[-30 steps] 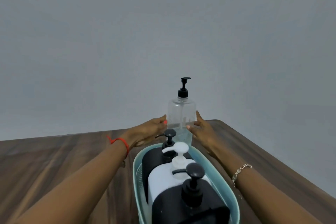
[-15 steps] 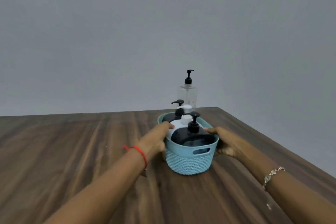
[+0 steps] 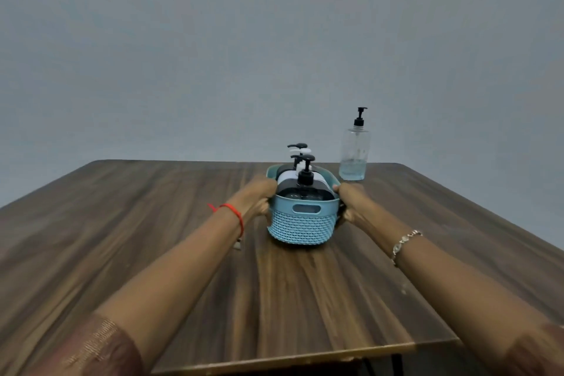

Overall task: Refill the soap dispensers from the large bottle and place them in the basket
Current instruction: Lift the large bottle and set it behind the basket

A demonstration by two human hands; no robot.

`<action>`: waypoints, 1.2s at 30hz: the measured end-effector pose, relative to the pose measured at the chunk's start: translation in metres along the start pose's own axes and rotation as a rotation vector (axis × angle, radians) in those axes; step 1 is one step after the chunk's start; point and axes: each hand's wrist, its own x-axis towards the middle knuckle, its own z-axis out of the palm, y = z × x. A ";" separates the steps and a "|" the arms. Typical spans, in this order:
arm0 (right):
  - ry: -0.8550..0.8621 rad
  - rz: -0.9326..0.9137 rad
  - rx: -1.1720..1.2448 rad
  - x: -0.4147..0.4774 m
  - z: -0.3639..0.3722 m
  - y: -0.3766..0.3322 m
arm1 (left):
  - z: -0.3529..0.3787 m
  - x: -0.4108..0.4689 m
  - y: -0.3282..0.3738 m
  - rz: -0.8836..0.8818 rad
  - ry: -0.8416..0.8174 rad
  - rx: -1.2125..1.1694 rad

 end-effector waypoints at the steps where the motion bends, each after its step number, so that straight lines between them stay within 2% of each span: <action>1: -0.016 -0.014 -0.001 -0.008 0.011 -0.002 | -0.013 -0.005 0.001 0.005 0.011 0.006; 6: -0.073 -0.052 -0.043 -0.039 0.055 -0.007 | -0.066 -0.015 0.001 -0.016 0.078 0.073; 11: -0.058 -0.058 -0.085 -0.048 0.073 -0.002 | -0.084 -0.014 -0.010 -0.022 0.113 0.043; 36: -0.073 -0.046 -0.194 -0.014 0.068 0.009 | -0.070 0.018 -0.036 0.012 0.083 0.119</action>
